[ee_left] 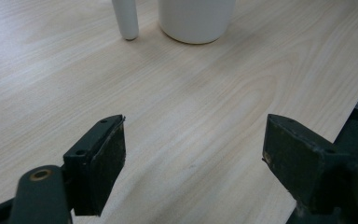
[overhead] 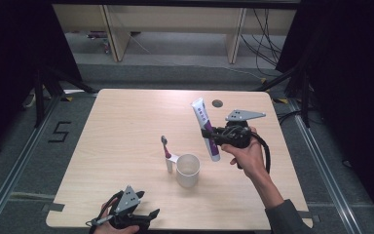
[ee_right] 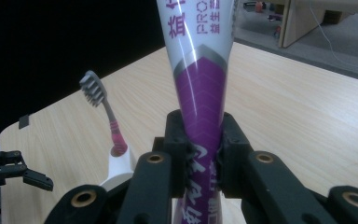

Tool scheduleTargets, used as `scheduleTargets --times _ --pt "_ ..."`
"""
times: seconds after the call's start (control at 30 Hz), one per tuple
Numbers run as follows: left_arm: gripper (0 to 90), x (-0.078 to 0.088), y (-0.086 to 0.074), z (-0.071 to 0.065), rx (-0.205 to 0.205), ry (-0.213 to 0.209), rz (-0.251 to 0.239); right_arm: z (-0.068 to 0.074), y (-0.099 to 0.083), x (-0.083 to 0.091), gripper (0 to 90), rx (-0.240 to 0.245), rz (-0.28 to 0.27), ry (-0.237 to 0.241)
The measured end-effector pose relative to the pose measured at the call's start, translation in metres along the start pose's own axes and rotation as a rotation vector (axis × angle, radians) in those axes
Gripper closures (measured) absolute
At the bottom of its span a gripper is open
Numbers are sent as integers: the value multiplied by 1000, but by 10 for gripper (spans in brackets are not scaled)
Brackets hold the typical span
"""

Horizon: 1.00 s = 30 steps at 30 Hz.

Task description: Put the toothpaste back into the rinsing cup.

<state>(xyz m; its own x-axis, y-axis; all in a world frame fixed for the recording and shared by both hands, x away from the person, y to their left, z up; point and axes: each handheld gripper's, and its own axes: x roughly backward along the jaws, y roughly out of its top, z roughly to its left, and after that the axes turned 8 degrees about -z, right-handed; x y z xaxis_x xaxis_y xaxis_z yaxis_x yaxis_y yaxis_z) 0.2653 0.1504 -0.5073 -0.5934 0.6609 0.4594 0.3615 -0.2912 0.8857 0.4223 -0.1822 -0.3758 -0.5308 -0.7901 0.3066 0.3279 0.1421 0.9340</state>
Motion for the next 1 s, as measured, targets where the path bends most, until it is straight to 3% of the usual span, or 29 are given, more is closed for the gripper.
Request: scheduleTargets --times 0.4,0.43,0.5,0.6,0.7,0.83,0.9,1.0 --pt "210 0 0 1 -14 -12 16 13 4 -12 774 10 -36 46" --pt "211 -1 0 0 -7 -9 8 15 4 -13 774 -9 -35 58" --pt "210 0 1 2 -40 -6 20 17 3 -15 774 -9 -43 65" --pt "210 -1 0 0 2 -4 -2 21 3 -19 774 -20 -46 89" --pt "211 1 1 1 -20 -5 21 25 2 -23 774 -11 -44 96" --pt "210 0 0 0 -4 -4 -1 31 -3 -29 774 -11 -30 130" --pt "211 1 1 1 -23 -3 22 34 -5 -32 774 -4 -21 126" --pt "211 0 0 0 -4 -4 3 36 -9 -37 773 2 -17 143"
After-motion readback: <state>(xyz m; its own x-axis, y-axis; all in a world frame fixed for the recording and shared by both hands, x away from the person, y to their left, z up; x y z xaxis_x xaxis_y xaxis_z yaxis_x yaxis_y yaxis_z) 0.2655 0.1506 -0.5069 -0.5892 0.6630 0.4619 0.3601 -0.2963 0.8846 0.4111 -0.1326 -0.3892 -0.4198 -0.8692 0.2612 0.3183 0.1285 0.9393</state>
